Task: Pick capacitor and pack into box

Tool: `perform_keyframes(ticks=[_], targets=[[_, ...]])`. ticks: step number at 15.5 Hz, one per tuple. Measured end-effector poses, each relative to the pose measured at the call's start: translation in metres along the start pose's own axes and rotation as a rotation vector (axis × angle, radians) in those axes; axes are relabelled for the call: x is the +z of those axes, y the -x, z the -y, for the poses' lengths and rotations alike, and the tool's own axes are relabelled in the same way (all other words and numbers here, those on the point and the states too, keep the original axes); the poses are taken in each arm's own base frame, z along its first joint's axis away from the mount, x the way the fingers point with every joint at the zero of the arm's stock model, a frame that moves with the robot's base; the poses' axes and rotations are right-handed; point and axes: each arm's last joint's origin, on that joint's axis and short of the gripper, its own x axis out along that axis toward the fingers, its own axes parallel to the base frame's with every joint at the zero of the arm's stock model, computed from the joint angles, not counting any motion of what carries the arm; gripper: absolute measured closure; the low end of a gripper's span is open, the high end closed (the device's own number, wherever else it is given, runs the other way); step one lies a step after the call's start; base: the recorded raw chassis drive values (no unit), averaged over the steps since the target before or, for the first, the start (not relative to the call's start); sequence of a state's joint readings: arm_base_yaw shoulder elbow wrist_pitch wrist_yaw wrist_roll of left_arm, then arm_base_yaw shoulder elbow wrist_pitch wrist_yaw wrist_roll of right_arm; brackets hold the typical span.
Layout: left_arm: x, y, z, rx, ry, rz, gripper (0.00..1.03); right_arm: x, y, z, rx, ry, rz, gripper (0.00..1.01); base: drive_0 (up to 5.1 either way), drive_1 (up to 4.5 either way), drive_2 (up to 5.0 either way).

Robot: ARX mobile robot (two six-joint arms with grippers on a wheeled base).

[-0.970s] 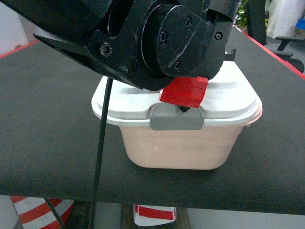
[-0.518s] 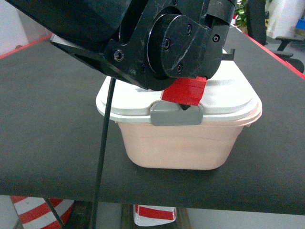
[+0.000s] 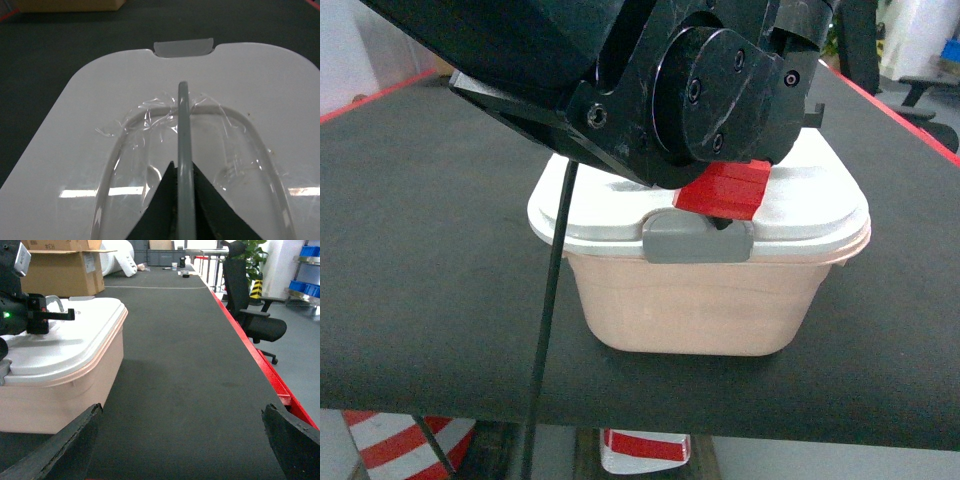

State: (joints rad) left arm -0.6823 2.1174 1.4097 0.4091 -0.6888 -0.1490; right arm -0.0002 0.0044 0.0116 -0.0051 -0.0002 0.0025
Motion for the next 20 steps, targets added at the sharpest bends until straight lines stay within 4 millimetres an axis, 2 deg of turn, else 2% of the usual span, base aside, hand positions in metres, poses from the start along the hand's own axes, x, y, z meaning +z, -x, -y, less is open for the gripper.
perform_keyframes(ticks=[2,5,6,8,9,11,13,16,17,20], targets=[[0.003,0.001,0.002,-0.012,-0.005,0.031,0.72,0.0,0.0,0.0,0.0,0.0,0.0,0.03,0.0,0.0,0.0],[0.007,0.002,0.002,-0.023,-0.002,0.061,0.45,0.0,0.0,0.0,0.0,0.0,0.0,0.03,0.0,0.0,0.0],[0.012,0.003,-0.002,-0.019,0.01,0.073,0.31,0.0,0.0,0.0,0.0,0.0,0.0,0.03,0.0,0.0,0.0],[0.033,0.009,-0.012,-0.009,0.051,0.122,0.11,0.0,0.0,0.0,0.0,0.0,0.0,0.03,0.0,0.0,0.0],[0.054,0.017,-0.024,0.003,0.085,0.169,0.03,0.0,0.0,0.0,0.0,0.0,0.0,0.03,0.0,0.0,0.0],[0.075,0.029,-0.043,0.022,0.116,0.221,0.05,0.0,0.0,0.0,0.0,0.0,0.0,0.03,0.0,0.0,0.0],[0.085,0.044,-0.07,0.06,0.117,0.256,0.05,0.0,0.0,0.0,0.0,0.0,0.0,0.03,0.0,0.0,0.0],[0.096,0.082,-0.126,0.134,0.135,0.313,0.05,0.0,0.0,0.0,0.0,0.0,0.0,0.03,0.0,0.0,0.0],[0.098,0.09,-0.136,0.161,0.147,0.325,0.05,0.0,0.0,0.0,0.0,0.0,0.0,0.03,0.0,0.0,0.0],[0.093,0.086,-0.133,0.155,0.128,0.308,0.05,0.0,0.0,0.0,0.0,0.0,0.0,0.03,0.0,0.0,0.0]])
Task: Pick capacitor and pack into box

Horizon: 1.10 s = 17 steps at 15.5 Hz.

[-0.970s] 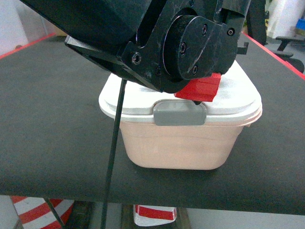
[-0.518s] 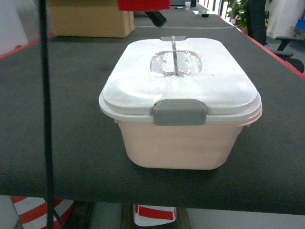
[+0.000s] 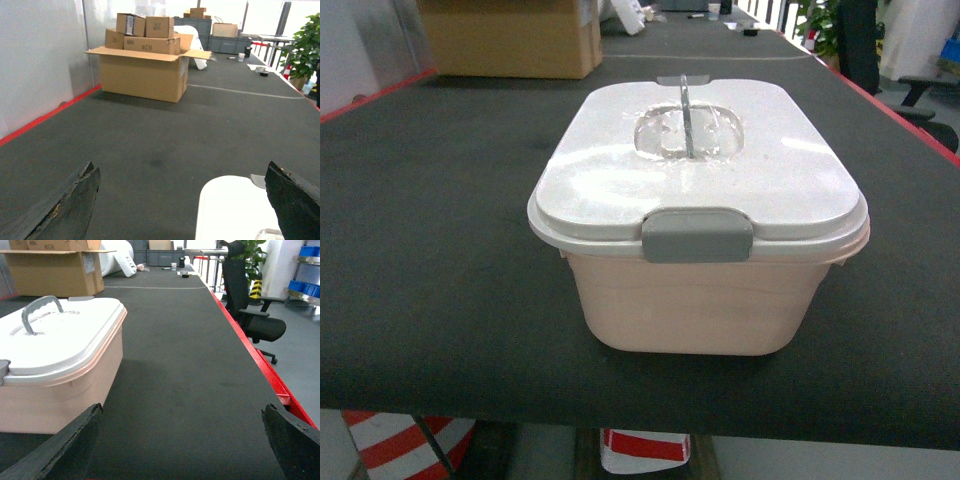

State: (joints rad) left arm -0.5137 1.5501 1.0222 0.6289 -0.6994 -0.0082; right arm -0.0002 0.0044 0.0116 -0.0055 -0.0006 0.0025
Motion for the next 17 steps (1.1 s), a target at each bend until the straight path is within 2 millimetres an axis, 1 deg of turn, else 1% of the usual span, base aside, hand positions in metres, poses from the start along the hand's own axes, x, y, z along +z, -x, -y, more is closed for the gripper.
perform_keyframes(ticks=[2,3,4,5,6,7,8,9,10,13,17], targets=[[0.0,0.002,0.002,-0.009,-0.007,0.0,0.05,0.0,0.0,0.0,0.0,0.0,0.0,0.03,0.0,0.0,0.0],[-0.004,0.003,-0.01,-0.1,-0.054,-0.058,0.15,0.0,0.0,0.0,0.0,0.0,0.0,0.03,0.0,0.0,0.0],[-0.016,0.015,-0.035,-0.156,-0.063,-0.074,0.27,0.0,0.0,0.0,-0.001,0.0,-0.001,0.03,0.0,0.0,0.0],[-0.025,0.028,-0.059,-0.174,-0.059,-0.068,0.4,0.0,0.0,0.0,0.0,0.0,0.001,0.03,0.0,0.0,0.0],[-0.03,0.04,-0.079,-0.172,-0.052,-0.053,0.52,0.0,0.0,0.0,0.0,0.0,0.0,0.03,0.0,0.0,0.0],[-0.042,0.053,-0.098,-0.167,-0.056,-0.056,0.67,0.0,0.0,0.0,0.0,0.0,0.0,0.03,0.0,0.0,0.0],[-0.057,0.066,-0.113,-0.18,-0.066,-0.082,0.81,0.0,0.0,0.0,0.0,0.0,0.0,0.03,0.0,0.0,0.0],[-0.067,0.075,-0.123,-0.188,-0.072,-0.098,0.93,0.0,0.0,0.0,0.0,0.0,0.0,0.03,0.0,0.0,0.0],[-0.071,0.084,-0.133,-0.185,-0.07,-0.091,1.01,0.0,0.0,0.0,0.0,0.0,0.0,0.03,0.0,0.0,0.0],[-0.086,0.108,-0.157,-0.182,-0.068,-0.09,1.01,0.0,0.0,0.0,0.0,0.0,0.0,0.03,0.0,0.0,0.0],[-0.096,0.13,-0.174,-0.181,-0.068,-0.09,1.01,0.0,0.0,0.0,0.0,0.0,0.0,0.03,0.0,0.0,0.0]])
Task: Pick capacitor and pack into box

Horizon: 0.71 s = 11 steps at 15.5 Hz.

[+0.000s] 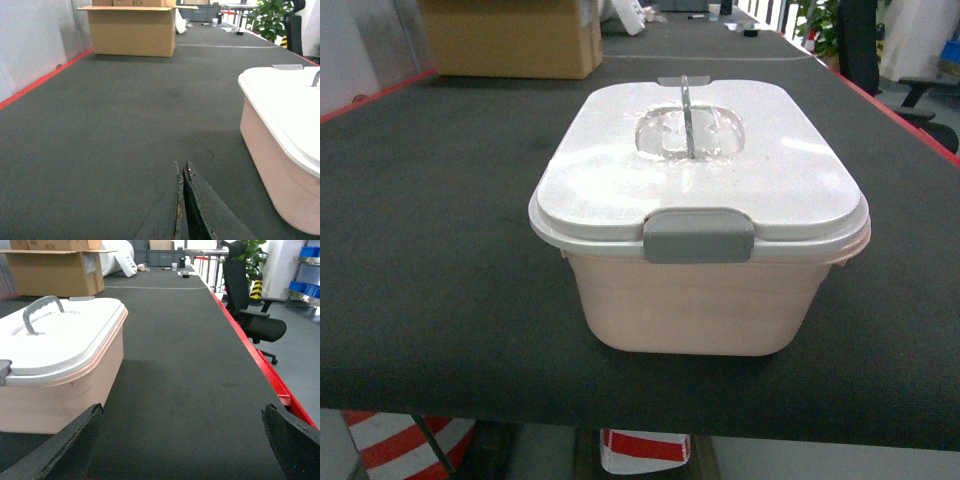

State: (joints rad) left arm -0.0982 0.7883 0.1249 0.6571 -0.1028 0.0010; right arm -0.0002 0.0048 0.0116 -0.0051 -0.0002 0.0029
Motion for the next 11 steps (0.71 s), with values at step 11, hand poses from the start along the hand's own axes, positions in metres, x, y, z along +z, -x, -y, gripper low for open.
perform_keyframes(ticks=[11], targets=[[-0.016,0.037,-0.013,-0.007,0.001,0.023,1.01,0.0,0.0,0.0,0.0,0.0,0.0,0.03,0.0,0.0,0.0]])
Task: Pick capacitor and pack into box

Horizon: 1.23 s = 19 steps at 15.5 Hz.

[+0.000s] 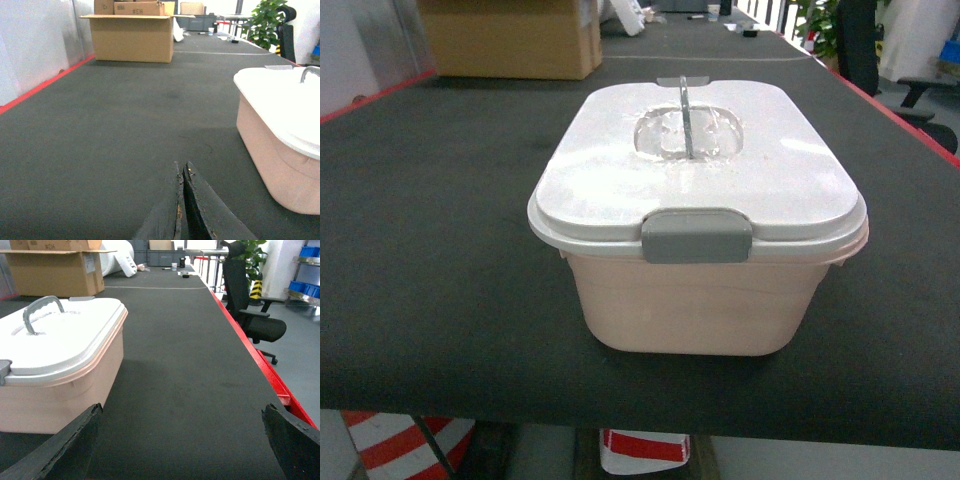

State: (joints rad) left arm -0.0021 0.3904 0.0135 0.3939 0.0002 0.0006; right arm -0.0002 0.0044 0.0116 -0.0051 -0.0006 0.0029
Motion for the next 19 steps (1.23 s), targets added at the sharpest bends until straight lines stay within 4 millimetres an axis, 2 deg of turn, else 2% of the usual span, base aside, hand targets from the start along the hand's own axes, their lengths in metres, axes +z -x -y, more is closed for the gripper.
perform_keyframes(ticks=[11,18,19], targets=[[-0.004,0.025,0.0,0.001,0.001,-0.018,1.0,0.0,0.0,0.0,0.0,0.0,-0.001,0.03,0.0,0.0,0.0],[-0.003,0.025,0.0,0.0,0.0,-0.013,0.06,0.0,0.0,0.0,0.0,0.0,0.0,0.03,0.0,0.0,0.0],[-0.003,0.025,0.0,0.0,0.0,-0.013,0.04,0.0,0.0,0.0,0.0,0.0,0.0,0.03,0.0,0.0,0.0]])
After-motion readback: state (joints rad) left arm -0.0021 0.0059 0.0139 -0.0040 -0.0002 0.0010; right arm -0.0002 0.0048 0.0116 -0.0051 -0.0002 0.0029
